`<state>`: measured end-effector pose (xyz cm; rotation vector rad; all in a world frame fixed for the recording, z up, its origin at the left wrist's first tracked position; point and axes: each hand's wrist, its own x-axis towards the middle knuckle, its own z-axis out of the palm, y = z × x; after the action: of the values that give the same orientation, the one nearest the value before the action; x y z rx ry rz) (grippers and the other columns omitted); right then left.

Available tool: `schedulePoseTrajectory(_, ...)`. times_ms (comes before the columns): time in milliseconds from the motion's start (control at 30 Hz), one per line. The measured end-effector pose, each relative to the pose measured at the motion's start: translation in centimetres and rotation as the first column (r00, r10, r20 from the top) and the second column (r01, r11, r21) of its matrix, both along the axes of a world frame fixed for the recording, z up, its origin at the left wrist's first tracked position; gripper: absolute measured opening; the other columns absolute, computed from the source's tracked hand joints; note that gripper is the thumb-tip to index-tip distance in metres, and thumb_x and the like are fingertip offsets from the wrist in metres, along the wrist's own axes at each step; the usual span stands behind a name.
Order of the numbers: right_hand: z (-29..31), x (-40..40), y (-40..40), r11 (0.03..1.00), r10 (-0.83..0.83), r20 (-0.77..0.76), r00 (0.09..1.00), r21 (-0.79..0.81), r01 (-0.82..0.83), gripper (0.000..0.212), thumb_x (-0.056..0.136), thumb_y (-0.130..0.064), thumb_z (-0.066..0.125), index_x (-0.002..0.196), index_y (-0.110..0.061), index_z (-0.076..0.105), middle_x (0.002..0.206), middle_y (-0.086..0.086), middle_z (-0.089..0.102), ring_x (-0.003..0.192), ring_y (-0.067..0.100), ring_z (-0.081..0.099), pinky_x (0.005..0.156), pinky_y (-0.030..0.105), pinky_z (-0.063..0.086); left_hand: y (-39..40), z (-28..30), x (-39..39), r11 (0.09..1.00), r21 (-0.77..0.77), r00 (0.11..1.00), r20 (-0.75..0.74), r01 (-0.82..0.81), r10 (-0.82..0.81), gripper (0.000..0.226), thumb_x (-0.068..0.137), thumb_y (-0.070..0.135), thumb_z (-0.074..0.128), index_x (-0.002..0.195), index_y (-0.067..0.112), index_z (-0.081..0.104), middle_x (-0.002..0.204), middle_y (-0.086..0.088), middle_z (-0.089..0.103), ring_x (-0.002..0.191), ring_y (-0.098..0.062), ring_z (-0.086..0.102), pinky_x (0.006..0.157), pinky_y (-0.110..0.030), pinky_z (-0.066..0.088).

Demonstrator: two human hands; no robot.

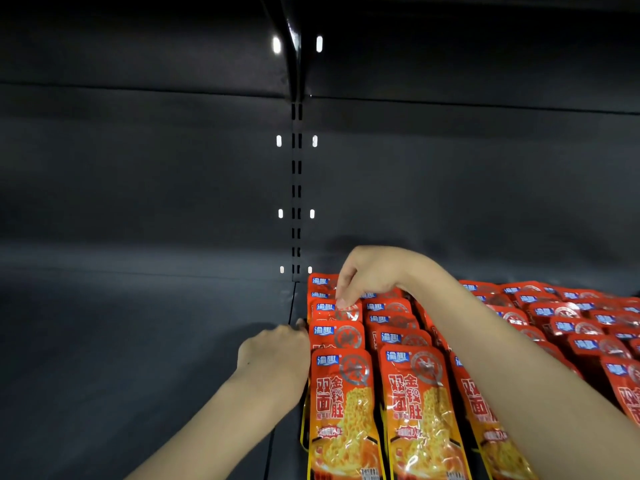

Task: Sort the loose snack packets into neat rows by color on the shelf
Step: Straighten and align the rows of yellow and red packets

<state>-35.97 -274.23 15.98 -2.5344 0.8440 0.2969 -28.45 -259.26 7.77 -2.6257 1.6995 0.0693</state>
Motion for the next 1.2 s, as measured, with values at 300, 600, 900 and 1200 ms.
schedulePoseTrajectory(300,-0.2,0.2,0.5,0.995,-0.102,0.043,0.994,0.015,0.101,0.031,0.083,-0.027,0.071,0.108,-0.009,0.07,0.109,0.003,0.07,0.095,0.019,0.067,0.077,0.027,0.051,0.1,0.0,-0.1,1.0,-0.016,1.0,-0.001,0.007,-0.008,0.035,0.099,0.036,0.042,0.13,0.018,0.04,0.123,0.0,0.056,0.108,-0.017,0.06,0.081,-0.027,0.047)
schedulePoseTrajectory(600,-0.4,0.5,0.9,0.987,-0.161,0.038,0.986,0.002,0.161,0.036,0.081,-0.026,0.073,0.11,-0.007,0.068,0.109,0.005,0.07,0.095,0.021,0.067,0.077,0.029,0.052,0.1,0.1,-0.1,1.0,-0.014,1.0,-0.016,0.004,-0.004,0.029,0.1,0.033,0.042,0.125,0.018,0.044,0.12,0.001,0.058,0.105,-0.015,0.061,0.078,-0.025,0.047)
schedulePoseTrajectory(900,-0.5,0.5,1.1,0.985,-0.169,0.054,0.984,-0.01,0.17,0.036,0.079,-0.028,0.075,0.108,-0.007,0.07,0.107,0.004,0.071,0.095,0.02,0.067,0.082,0.03,0.054,0.1,0.0,0.1,0.999,-0.034,0.999,-0.04,0.007,-0.008,0.029,0.099,0.035,0.044,0.123,0.02,0.046,0.119,0.003,0.059,0.104,-0.014,0.061,0.074,-0.024,0.044)
schedulePoseTrajectory(1200,-0.2,-0.8,1.7,0.982,-0.158,0.113,0.981,-0.09,0.169,0.034,0.081,-0.034,0.072,0.104,-0.01,0.07,0.104,0.002,0.07,0.092,0.018,0.067,0.08,0.03,0.054,0.7,0.4,0.5,0.999,-0.041,0.996,-0.094,0.001,-0.005,0.025,0.098,0.032,0.047,0.12,0.021,0.049,0.113,0.005,0.062,0.097,-0.012,0.062,0.075,-0.024,0.048)
